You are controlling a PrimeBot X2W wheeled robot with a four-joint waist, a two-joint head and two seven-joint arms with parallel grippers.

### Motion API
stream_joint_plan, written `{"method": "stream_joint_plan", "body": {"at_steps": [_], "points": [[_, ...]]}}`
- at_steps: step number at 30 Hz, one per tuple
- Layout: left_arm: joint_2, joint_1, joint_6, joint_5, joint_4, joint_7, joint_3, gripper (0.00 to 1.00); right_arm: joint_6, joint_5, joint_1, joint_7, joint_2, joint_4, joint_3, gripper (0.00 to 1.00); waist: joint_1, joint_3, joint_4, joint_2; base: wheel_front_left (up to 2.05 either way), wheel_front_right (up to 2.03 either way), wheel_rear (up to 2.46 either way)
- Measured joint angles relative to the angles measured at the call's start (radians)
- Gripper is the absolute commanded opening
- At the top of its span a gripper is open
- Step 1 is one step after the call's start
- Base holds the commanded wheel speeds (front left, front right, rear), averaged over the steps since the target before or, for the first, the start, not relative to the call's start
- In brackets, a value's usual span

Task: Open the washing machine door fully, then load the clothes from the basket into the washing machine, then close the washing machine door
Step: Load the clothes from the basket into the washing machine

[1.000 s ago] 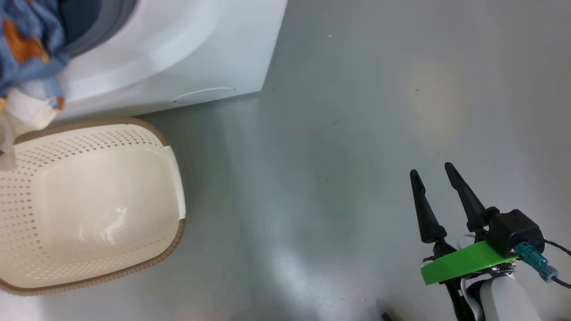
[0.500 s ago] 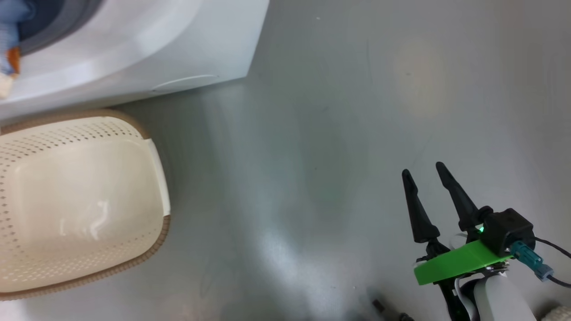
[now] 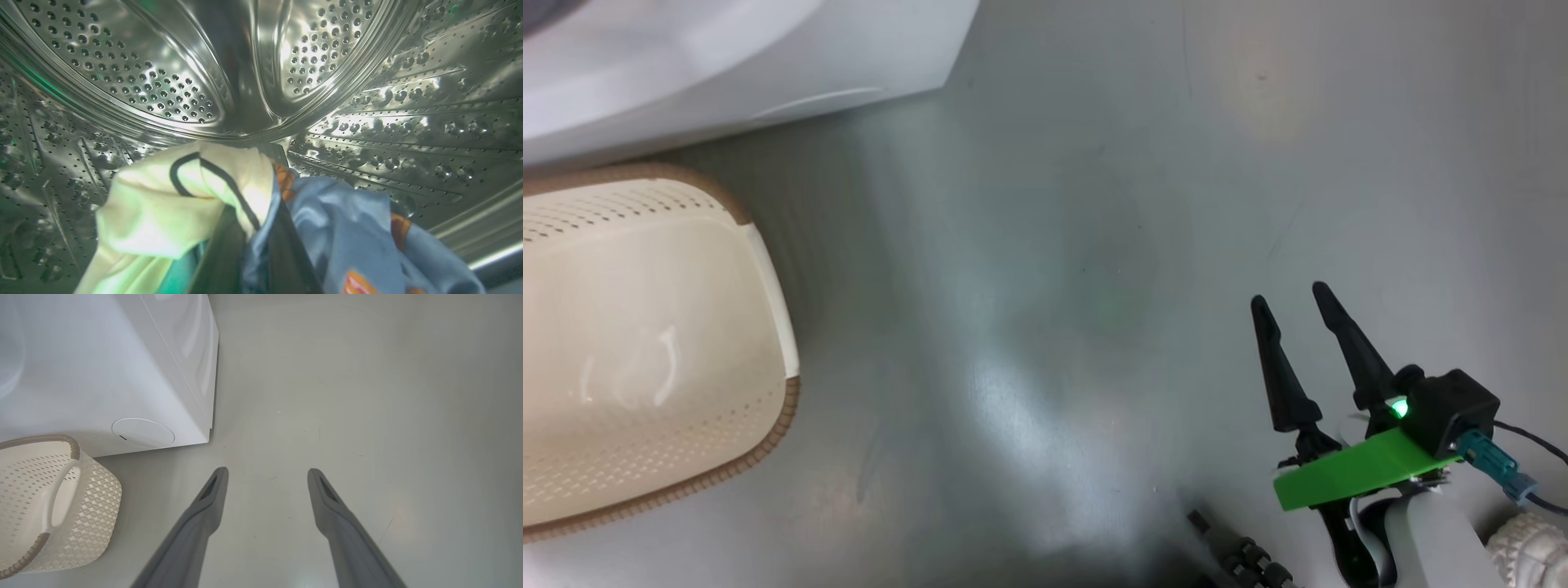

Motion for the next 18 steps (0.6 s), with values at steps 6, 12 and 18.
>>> {"method": "stream_joint_plan", "body": {"at_steps": [6,12,18], "points": [[0.03,-0.06,0.007,0.043,-0.001,-0.049,-0.026,0.0,0.0,0.014,-0.018,0.0,0.0,-0.002,0.026,1.0,0.0,0.029,-0.015,0.0,0.0,0.0,0.0],[0.054,-0.098,0.038,0.093,-0.118,-0.087,-0.035,0.0,0.0,0.027,-0.034,0.0,0.0,-0.002,0.042,1.0,0.0,0.048,-0.034,0.0,0.0,0.0,0.0],[0.076,-0.07,0.064,0.124,-0.339,-0.088,0.006,0.0,0.0,0.034,-0.035,0.0,0.0,-0.001,0.05,1.0,0.0,0.061,-0.046,0.0,0.0,0.0,0.0]]}}
